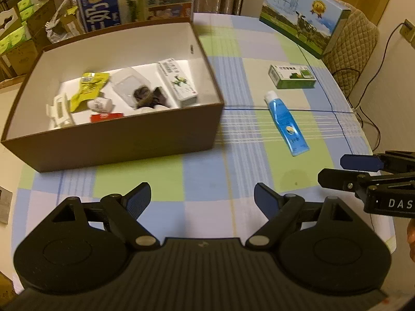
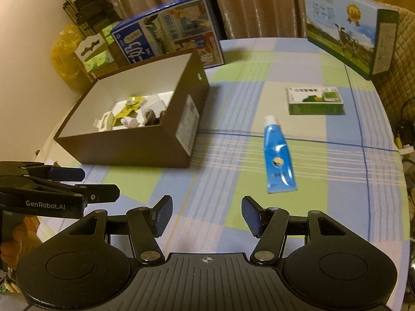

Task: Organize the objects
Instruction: 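Withdraw both tools from the box toward the blue tube and green spray box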

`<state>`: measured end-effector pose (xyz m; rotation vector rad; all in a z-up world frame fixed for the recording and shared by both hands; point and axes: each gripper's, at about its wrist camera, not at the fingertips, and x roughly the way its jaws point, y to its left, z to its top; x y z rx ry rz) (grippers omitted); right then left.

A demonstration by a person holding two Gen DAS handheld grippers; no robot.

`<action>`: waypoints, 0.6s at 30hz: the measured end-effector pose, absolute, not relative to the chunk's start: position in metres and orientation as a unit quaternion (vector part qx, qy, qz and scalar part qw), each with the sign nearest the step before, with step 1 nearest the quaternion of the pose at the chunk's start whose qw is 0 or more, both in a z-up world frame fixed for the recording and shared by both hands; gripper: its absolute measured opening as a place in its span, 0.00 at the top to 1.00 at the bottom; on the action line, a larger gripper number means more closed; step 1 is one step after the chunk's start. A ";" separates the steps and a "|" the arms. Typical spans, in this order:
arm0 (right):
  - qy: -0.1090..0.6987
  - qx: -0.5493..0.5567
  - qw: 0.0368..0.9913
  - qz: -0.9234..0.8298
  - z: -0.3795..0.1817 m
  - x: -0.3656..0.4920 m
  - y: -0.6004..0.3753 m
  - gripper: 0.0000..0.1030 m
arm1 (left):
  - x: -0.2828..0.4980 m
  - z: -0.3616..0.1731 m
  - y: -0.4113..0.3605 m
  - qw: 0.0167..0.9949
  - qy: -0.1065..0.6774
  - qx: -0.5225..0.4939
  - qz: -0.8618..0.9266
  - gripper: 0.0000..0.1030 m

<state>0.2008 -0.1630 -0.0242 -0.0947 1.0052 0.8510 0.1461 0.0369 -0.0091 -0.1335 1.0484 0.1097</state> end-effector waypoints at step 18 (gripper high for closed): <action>0.498 -0.040 0.800 0.334 -0.051 0.254 -0.248 0.45 | 0.206 -0.048 -0.056 0.852 0.520 -0.066 0.004 0.18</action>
